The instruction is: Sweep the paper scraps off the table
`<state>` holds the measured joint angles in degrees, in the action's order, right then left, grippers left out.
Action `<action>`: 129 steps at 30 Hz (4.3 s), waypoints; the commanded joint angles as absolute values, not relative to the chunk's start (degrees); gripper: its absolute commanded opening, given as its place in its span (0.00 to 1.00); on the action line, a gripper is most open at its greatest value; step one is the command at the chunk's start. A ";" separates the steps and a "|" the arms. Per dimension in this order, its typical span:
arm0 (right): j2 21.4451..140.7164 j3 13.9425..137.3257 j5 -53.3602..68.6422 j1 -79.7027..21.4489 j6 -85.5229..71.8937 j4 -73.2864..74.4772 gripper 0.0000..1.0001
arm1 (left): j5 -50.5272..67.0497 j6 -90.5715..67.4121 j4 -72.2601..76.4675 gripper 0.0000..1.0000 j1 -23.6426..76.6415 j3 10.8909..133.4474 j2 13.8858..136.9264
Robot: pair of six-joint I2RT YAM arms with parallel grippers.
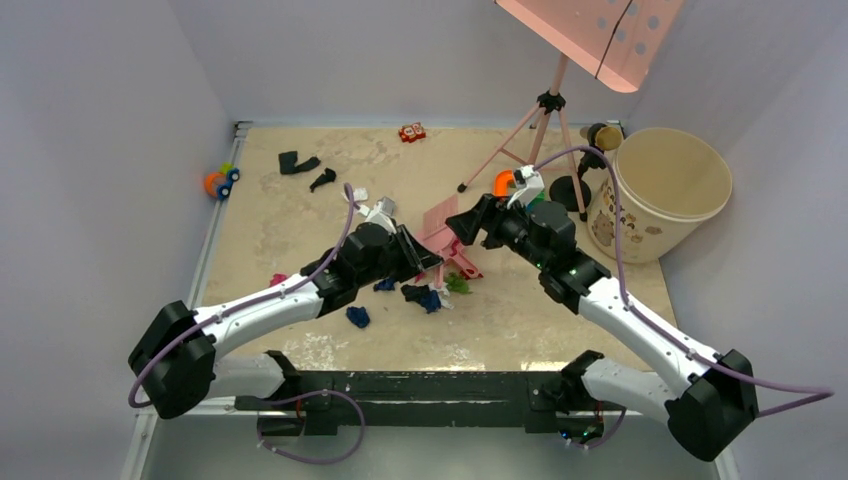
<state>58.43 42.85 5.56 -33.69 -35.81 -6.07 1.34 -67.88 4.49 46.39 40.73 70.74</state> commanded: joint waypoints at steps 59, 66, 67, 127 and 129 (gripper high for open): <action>70.93 49.31 26.21 -30.11 -39.92 2.98 0.00 | -3.07 -43.04 -3.70 0.27 50.01 43.70 64.26; 58.76 43.54 15.83 -27.06 -41.31 2.55 0.00 | -3.33 -46.99 -3.56 0.61 48.82 41.73 58.94; 56.84 42.86 14.79 -26.73 -41.56 2.41 0.00 | -2.20 -48.02 -3.48 0.66 48.12 41.70 58.56; 30.81 16.51 1.67 -26.02 -63.94 -34.48 0.00 | 15.60 -82.35 68.65 0.12 45.88 37.41 80.15; 30.80 16.52 1.80 -26.00 -63.91 -34.22 0.00 | 15.33 -81.54 67.85 0.00 45.86 37.27 79.23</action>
<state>30.22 14.79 2.61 -26.13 -66.11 -35.57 14.44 -81.93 64.07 45.45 35.27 81.87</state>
